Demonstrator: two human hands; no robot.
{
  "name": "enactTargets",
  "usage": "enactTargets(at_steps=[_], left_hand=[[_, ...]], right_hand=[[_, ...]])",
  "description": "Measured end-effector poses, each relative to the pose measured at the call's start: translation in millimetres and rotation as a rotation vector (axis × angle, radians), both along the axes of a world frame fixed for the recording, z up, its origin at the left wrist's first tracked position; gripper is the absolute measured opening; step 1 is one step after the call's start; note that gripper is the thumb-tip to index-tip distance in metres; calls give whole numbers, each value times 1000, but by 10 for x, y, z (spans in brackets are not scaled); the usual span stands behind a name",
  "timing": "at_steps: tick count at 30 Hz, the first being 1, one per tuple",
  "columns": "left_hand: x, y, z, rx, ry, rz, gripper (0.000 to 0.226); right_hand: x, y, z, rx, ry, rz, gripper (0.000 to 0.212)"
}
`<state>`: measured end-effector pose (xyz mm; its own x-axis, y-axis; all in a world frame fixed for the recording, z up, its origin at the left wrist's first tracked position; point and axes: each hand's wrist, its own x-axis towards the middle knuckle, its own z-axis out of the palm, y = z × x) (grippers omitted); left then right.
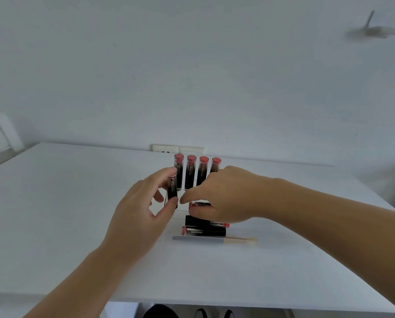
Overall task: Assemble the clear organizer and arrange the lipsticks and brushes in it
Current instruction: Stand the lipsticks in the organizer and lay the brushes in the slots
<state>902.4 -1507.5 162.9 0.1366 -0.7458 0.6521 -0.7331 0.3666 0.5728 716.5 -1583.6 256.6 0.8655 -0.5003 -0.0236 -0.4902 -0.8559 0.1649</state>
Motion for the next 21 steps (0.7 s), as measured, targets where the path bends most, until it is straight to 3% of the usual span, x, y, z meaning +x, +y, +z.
enactTargets(at_steps=[10, 17, 21], left_hand=[[12, -1, -6, 27, -69, 14, 58], [4, -9, 3, -16, -97, 22, 57], [0, -17, 19, -39, -112, 11, 56]], right_hand=[[-30, -3, 58, 74, -4, 36, 33], [-153, 31, 120, 106, -215, 20, 21], [-199, 45, 135, 221, -500, -48, 11]])
